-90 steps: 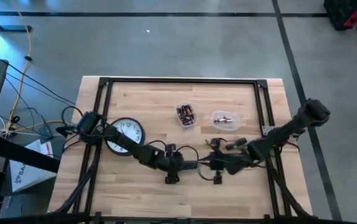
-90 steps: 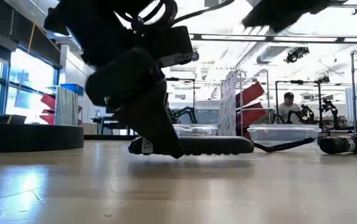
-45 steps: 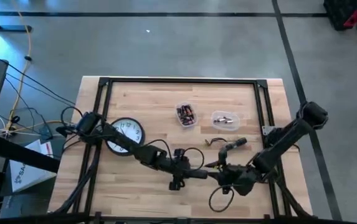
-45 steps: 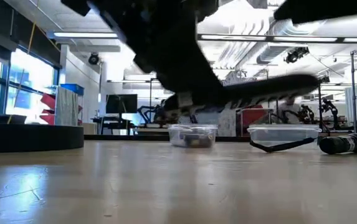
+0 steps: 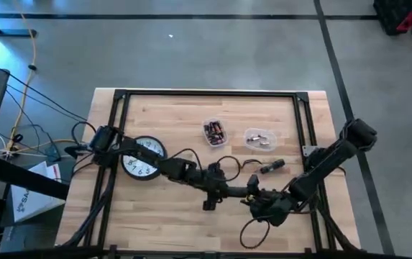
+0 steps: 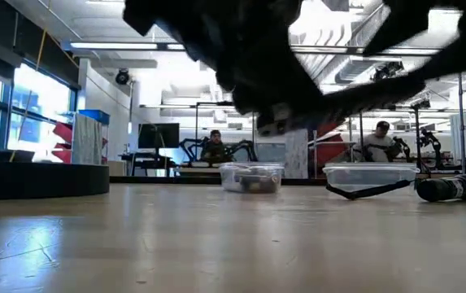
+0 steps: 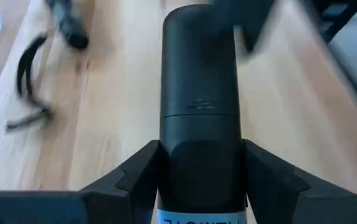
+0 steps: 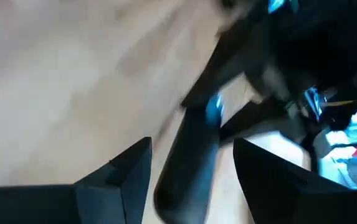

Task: Insert battery
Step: Close the battery cover of the black remote

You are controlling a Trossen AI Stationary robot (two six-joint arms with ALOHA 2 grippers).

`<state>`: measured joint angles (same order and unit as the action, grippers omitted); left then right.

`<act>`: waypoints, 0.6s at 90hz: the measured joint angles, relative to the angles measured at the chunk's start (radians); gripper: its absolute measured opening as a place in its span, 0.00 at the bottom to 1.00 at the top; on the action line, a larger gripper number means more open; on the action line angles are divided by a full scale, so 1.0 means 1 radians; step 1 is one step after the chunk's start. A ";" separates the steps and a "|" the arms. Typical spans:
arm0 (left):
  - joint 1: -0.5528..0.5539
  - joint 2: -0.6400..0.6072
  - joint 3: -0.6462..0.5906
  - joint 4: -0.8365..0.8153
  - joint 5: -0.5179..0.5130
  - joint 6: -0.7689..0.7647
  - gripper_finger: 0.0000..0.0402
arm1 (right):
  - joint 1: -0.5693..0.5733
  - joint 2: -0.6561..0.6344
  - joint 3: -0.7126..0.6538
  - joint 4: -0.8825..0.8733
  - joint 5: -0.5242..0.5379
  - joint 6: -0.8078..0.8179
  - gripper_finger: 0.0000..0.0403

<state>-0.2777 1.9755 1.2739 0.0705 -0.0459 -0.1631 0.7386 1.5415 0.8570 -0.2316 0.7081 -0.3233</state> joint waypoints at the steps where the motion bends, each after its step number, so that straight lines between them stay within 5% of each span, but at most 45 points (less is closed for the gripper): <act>1: 0.002 0.000 0.000 0.010 0.009 0.000 0.43 | -0.002 0.002 0.000 -0.007 0.005 0.000 0.48; 15: 0.018 0.000 0.000 0.093 0.094 0.000 0.43 | -0.019 0.038 0.000 -0.040 0.101 -0.008 0.45; 54: 0.023 0.000 0.000 0.085 0.058 -0.027 0.43 | -0.025 0.048 0.000 0.068 0.103 -0.082 0.31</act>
<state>-0.2543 1.9755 1.2739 0.1555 0.0118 -0.1898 0.7135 1.5894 0.8570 -0.1638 0.8107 -0.4053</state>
